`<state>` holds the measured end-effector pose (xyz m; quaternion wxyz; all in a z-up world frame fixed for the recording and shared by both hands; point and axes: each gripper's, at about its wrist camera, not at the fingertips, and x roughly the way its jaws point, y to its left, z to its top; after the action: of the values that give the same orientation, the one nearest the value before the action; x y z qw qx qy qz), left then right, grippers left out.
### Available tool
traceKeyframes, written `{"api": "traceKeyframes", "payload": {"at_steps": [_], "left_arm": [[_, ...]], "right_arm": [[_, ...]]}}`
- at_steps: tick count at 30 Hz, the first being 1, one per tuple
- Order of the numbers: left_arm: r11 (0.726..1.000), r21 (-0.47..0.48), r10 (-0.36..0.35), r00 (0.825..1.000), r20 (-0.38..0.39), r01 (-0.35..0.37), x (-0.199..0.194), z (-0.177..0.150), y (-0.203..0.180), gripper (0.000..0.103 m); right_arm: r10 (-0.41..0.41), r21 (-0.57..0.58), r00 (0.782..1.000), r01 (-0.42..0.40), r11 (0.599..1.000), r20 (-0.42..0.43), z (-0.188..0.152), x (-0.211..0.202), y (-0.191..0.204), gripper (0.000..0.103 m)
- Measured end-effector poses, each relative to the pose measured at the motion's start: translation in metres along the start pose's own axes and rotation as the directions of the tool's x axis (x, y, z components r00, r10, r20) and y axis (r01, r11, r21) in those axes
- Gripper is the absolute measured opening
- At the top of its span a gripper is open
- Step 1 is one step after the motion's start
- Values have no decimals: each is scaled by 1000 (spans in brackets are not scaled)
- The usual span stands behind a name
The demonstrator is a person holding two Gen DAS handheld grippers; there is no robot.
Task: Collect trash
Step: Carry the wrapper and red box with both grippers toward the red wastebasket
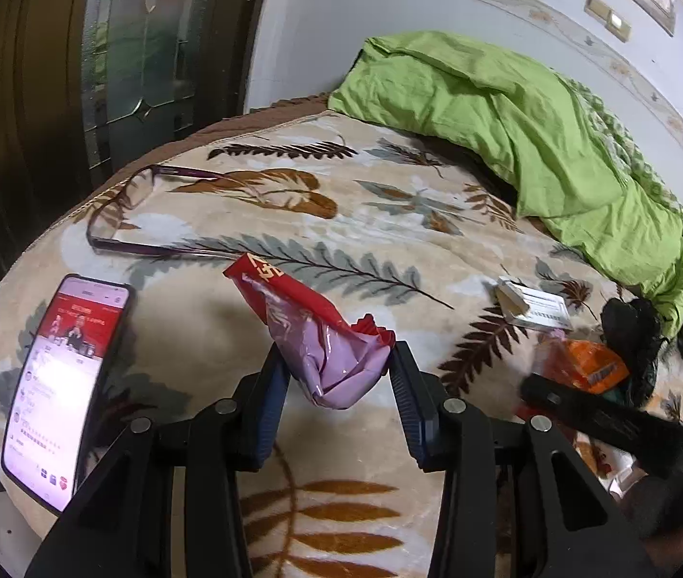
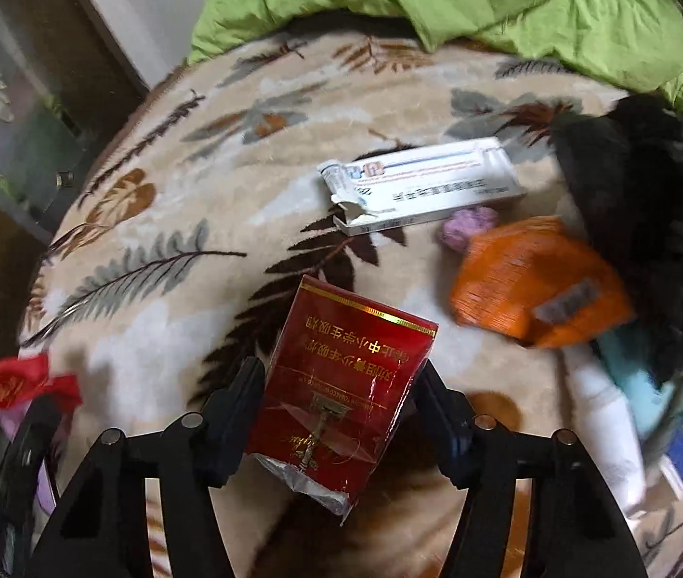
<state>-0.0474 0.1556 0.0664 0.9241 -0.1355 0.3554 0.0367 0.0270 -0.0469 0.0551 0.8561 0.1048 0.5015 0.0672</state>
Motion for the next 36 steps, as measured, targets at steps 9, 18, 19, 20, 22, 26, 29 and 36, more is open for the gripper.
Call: {"api": "traceKeyframes", "payload": {"at_steps": [9, 18, 19, 20, 22, 26, 29, 36], "left_arm": [[987, 144, -79, 997, 11, 76, -10, -16, -48, 41], [950, 265, -169, 985, -16, 167, -23, -41, -98, 41], [944, 278, -177, 984, -18, 175, -25, -44, -102, 41], [940, 291, -182, 983, -17, 179, -27, -46, -107, 41], [929, 317, -194, 981, -21, 190, -32, -52, -115, 41], [914, 352, -203, 979, -29, 201, -36, -62, -125, 41], [905, 372, -211, 977, -35, 209, -40, -67, -130, 41], [886, 397, -234, 970, -59, 238, -47, -81, -139, 41]], "right_arm": [[-3, -77, 976, 21, 997, 219, -60, -95, -44, 66], [-69, 3, 947, 71, 997, 313, -107, -137, -100, 66], [-72, 17, 945, 70, 997, 318, -110, -138, -104, 66], [-75, 28, 944, 70, 997, 320, -112, -139, -106, 66], [-58, 42, 938, 46, 998, 342, -114, -146, -111, 66], [-43, 49, 936, 28, 998, 350, -116, -144, -112, 66], [-39, 46, 932, 24, 999, 361, -117, -145, -112, 66], [-28, 64, 924, 3, 998, 381, -120, -152, -117, 66]]}}
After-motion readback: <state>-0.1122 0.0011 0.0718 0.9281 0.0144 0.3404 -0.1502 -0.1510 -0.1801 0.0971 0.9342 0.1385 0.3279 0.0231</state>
